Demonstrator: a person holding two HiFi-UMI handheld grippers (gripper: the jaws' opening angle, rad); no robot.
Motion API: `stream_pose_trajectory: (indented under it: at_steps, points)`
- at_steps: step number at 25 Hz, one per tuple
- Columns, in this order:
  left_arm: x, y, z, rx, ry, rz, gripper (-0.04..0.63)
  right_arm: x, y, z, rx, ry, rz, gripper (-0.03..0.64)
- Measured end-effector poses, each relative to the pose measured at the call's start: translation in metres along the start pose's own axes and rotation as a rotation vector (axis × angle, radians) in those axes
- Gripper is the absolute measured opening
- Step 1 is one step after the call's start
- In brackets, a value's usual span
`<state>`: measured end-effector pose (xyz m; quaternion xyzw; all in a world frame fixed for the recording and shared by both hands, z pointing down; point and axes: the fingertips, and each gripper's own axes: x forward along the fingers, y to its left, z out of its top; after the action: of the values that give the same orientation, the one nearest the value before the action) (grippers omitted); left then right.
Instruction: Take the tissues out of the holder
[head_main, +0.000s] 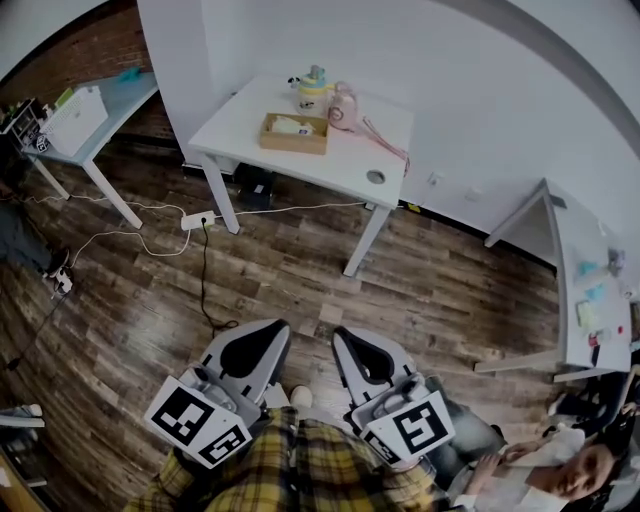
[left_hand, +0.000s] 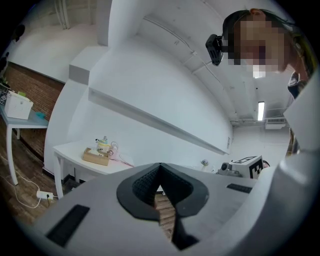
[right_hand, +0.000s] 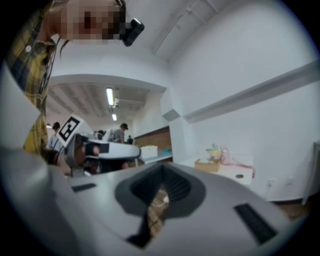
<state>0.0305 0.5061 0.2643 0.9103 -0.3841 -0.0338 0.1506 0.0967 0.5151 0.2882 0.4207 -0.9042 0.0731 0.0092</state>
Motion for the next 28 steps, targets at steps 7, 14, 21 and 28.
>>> stream_pose_trajectory:
  at_steps: [7, 14, 21, 28]
  points:
    - [0.004, 0.022, 0.0, -0.016, -0.002, 0.008, 0.006, 0.027, 0.003, -0.007, 0.008, 0.02, 0.029, 0.012]
    - [0.031, 0.082, 0.009, -0.048, 0.005, 0.008, 0.006, 0.088, -0.017, -0.009, 0.018, 0.061, 0.021, 0.012]
    - [0.066, 0.169, 0.032, -0.044, 0.019, -0.002, 0.006, 0.177, -0.044, -0.009, 0.032, 0.077, 0.002, 0.012]
    - [0.084, 0.239, 0.041, -0.058, 0.045, -0.024, 0.006, 0.247, -0.062, -0.008, 0.047, 0.08, -0.045, 0.012]
